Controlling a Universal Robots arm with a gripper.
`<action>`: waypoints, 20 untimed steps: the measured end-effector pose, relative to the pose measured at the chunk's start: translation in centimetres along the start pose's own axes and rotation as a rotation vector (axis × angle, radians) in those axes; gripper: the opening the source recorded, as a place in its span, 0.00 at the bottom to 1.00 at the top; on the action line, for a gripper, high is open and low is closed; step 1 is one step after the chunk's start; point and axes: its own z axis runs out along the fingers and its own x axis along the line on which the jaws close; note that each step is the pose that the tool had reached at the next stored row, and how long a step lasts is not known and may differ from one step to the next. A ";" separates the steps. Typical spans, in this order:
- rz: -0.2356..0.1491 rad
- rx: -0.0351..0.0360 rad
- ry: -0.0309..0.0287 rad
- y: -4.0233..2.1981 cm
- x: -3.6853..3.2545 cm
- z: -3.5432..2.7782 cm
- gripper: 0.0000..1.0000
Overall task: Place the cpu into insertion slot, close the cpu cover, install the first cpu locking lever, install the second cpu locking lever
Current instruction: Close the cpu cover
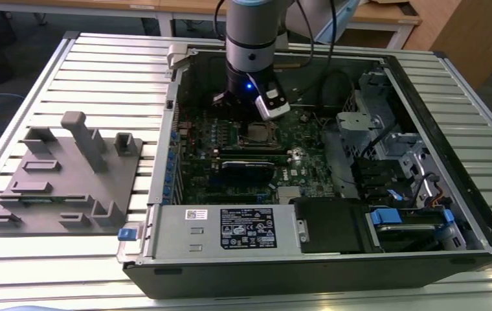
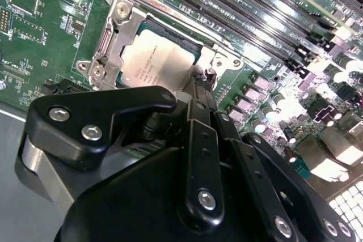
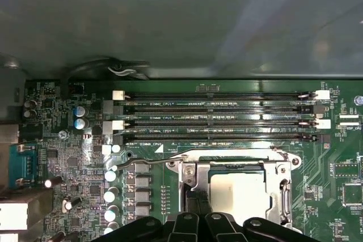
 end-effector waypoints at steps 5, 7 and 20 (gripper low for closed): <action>0.000 -0.0008 -0.0002 -0.01 0.01 0.32 0.11; 0.000 -0.0002 0.0002 -0.02 0.01 0.44 0.11; 0.000 -0.0009 -0.0003 -0.02 0.01 0.63 0.11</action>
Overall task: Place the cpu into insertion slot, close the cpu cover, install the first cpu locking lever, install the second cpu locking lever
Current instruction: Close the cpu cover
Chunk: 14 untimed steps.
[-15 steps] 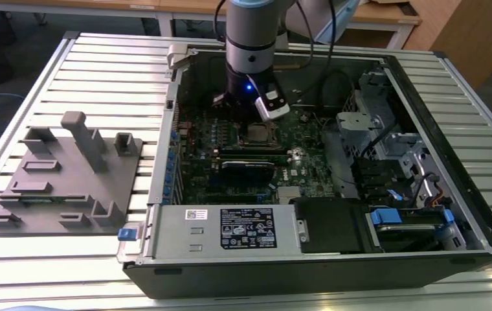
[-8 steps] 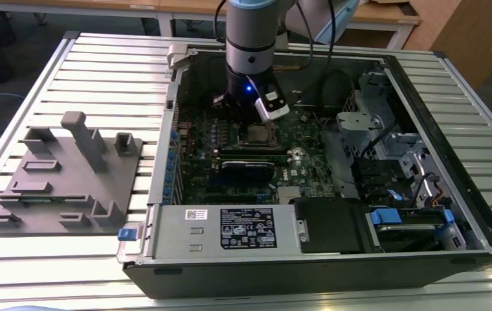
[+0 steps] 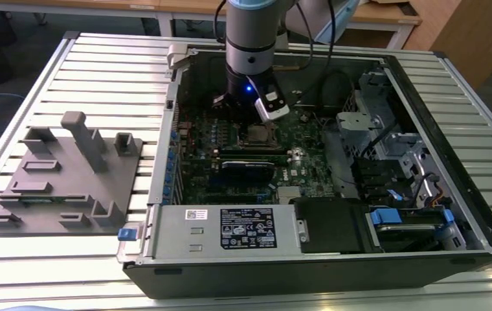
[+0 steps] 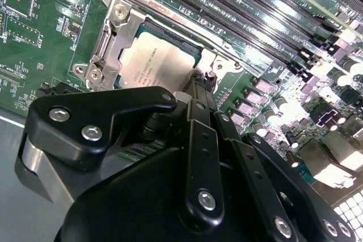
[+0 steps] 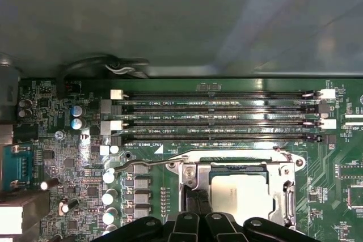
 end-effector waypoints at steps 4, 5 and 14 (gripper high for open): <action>0.000 -0.0013 -0.0008 0.04 -0.02 -0.28 0.11; 0.000 0.0001 0.0001 0.02 -0.01 -0.41 0.11; 0.000 -0.0002 -0.0001 0.04 -0.02 -1.06 0.11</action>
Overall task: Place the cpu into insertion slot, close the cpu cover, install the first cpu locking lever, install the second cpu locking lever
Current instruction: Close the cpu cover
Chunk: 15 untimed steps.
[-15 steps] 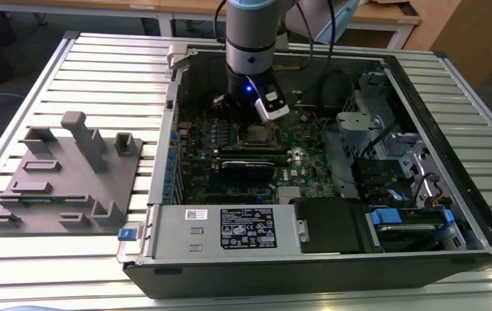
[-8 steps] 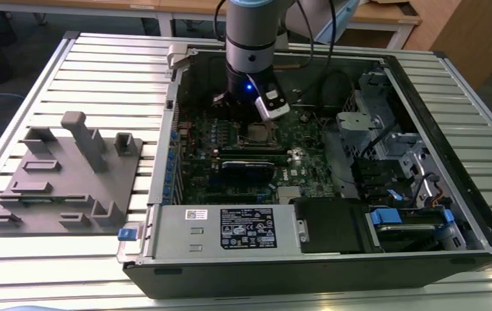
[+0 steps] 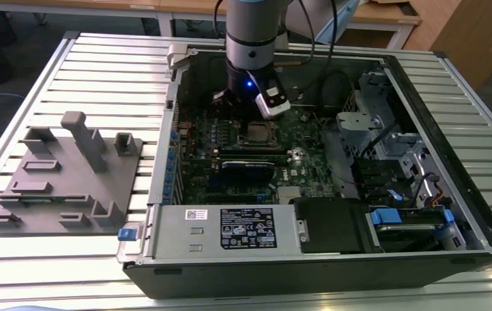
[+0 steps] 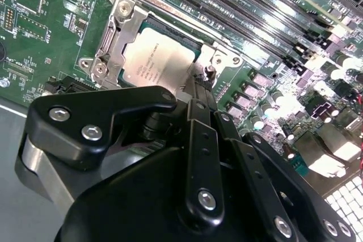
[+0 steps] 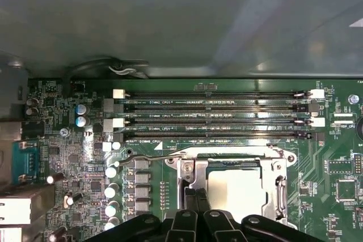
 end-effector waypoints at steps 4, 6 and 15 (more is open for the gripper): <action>0.000 0.0004 0.0004 0.00 -0.10 -0.02 0.11; 0.000 0.0003 0.0002 0.01 -0.50 0.00 0.11; 0.000 0.0003 0.0002 0.05 -2.13 0.05 0.11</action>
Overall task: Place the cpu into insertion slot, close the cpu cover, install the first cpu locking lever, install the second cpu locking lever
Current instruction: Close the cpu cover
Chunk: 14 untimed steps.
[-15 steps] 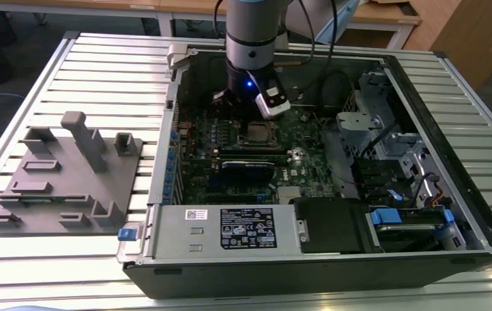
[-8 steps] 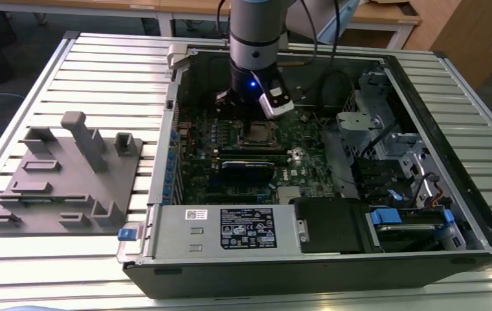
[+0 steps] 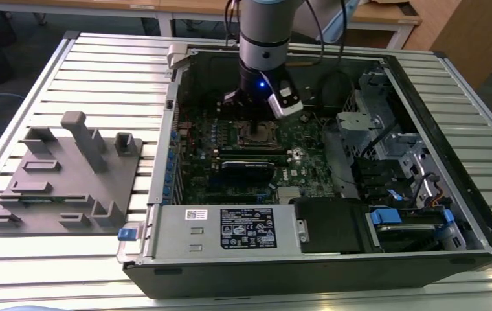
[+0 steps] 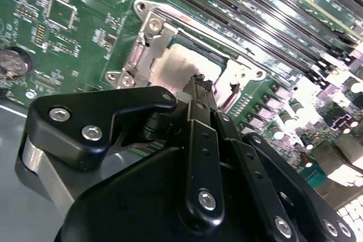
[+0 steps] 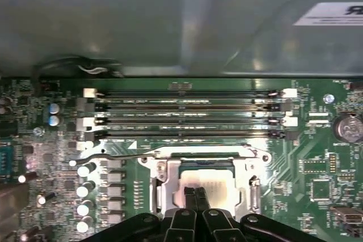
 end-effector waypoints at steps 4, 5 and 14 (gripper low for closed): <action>0.000 0.0000 0.0000 0.01 -0.15 -0.01 0.11; 0.000 0.0002 0.0001 0.01 -0.15 -0.06 0.11; 0.000 -0.0001 -0.0001 0.02 -0.36 -0.38 0.11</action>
